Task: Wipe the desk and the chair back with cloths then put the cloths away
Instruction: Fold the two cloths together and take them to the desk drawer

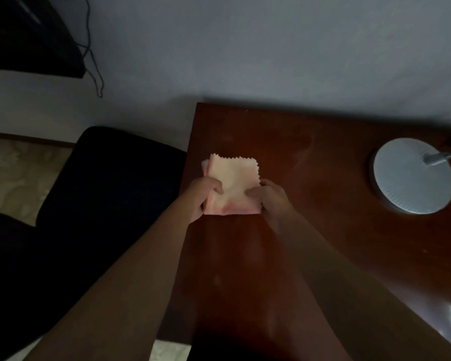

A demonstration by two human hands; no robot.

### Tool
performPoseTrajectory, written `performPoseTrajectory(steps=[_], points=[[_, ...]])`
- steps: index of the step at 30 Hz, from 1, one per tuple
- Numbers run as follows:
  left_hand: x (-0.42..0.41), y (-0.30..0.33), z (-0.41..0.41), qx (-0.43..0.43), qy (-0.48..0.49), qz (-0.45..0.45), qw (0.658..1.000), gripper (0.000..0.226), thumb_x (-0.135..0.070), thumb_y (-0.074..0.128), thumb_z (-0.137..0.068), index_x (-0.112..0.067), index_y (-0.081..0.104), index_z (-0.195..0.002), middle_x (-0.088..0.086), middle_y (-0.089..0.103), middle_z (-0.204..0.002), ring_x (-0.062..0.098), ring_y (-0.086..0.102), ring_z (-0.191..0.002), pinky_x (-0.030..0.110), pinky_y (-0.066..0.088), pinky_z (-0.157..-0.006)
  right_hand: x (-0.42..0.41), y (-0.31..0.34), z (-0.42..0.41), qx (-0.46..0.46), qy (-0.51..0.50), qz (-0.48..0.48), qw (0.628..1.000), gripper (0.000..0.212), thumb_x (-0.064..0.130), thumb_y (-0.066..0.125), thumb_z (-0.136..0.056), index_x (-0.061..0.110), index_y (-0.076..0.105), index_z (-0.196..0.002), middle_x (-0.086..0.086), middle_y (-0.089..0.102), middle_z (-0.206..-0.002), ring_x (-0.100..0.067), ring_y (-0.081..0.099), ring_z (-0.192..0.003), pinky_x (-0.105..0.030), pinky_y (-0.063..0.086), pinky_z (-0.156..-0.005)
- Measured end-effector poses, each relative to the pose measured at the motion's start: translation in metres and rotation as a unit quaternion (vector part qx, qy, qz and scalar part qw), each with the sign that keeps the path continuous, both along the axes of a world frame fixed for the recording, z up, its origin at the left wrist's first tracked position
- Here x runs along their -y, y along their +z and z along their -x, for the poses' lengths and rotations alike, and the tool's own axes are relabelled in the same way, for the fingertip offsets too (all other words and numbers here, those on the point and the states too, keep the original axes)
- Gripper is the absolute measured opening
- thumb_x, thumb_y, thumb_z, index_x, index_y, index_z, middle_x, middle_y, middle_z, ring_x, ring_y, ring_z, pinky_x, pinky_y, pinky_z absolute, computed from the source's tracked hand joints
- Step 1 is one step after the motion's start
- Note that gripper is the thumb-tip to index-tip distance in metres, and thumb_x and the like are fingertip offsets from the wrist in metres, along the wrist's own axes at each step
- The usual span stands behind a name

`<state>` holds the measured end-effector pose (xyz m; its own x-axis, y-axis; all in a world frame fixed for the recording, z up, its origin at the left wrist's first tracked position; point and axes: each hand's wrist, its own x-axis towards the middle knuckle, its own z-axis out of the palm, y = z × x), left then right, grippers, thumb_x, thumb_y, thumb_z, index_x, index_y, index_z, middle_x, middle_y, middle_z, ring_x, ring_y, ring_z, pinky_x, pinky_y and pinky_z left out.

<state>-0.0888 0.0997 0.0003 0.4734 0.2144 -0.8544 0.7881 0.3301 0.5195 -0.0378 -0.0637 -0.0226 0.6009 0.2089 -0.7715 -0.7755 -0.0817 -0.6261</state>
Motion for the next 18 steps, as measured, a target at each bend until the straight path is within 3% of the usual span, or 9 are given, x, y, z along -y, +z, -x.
performPoseTrajectory(steps=[4,7,12,15,18], points=[[0.01,0.001,0.058,-0.02,0.019,-0.023,0.999,0.047,-0.006,0.064,-0.065,-0.008,0.064,-0.113,0.017,0.066,-0.114,0.035,0.064,-0.104,0.052,0.052,-0.096,0.004,-0.009,0.053,-0.013,0.014,-0.025,0.999,0.029,-0.007,0.061,-0.075,0.008,0.065,-0.1,-0.015,0.07,-0.102,-0.029,0.066,-0.088,-0.034,0.052,-0.068],[0.025,-0.003,0.11,-0.023,0.094,-0.015,0.995,0.036,-0.006,0.065,-0.063,-0.014,0.068,-0.098,0.019,0.068,-0.112,0.038,0.064,-0.104,0.057,0.052,-0.096,0.01,-0.016,0.093,-0.046,0.043,-0.041,0.997,0.031,-0.006,0.059,-0.078,0.007,0.064,-0.106,-0.016,0.069,-0.108,-0.026,0.066,-0.088,-0.035,0.05,-0.072],[0.051,-0.018,0.188,0.016,0.222,-0.012,0.975,0.064,-0.008,0.063,-0.044,-0.018,0.069,-0.108,0.015,0.072,-0.11,0.037,0.067,-0.101,0.051,0.055,-0.091,0.016,-0.023,0.154,-0.057,0.015,-0.088,0.994,0.021,-0.008,0.056,-0.084,0.009,0.063,-0.094,-0.011,0.067,-0.093,-0.024,0.062,-0.084,-0.034,0.05,-0.073],[0.064,-0.012,0.23,0.024,0.241,-0.008,0.97,0.062,-0.008,0.06,-0.046,-0.016,0.068,-0.107,0.014,0.073,-0.103,0.037,0.067,-0.097,0.051,0.054,-0.09,0.021,-0.024,0.198,-0.066,0.017,-0.084,0.994,0.02,-0.009,0.057,-0.084,0.006,0.063,-0.097,-0.011,0.066,-0.092,-0.023,0.062,-0.084,-0.033,0.051,-0.073],[0.075,-0.01,0.265,0.026,0.236,0.01,0.971,0.058,-0.006,0.059,-0.047,-0.018,0.068,-0.103,0.012,0.075,-0.1,0.035,0.069,-0.092,0.051,0.055,-0.084,0.031,-0.025,0.241,-0.074,-0.043,-0.056,0.995,0.021,-0.012,0.059,-0.081,0.007,0.063,-0.088,-0.012,0.066,-0.088,-0.024,0.062,-0.08,-0.031,0.05,-0.068]])
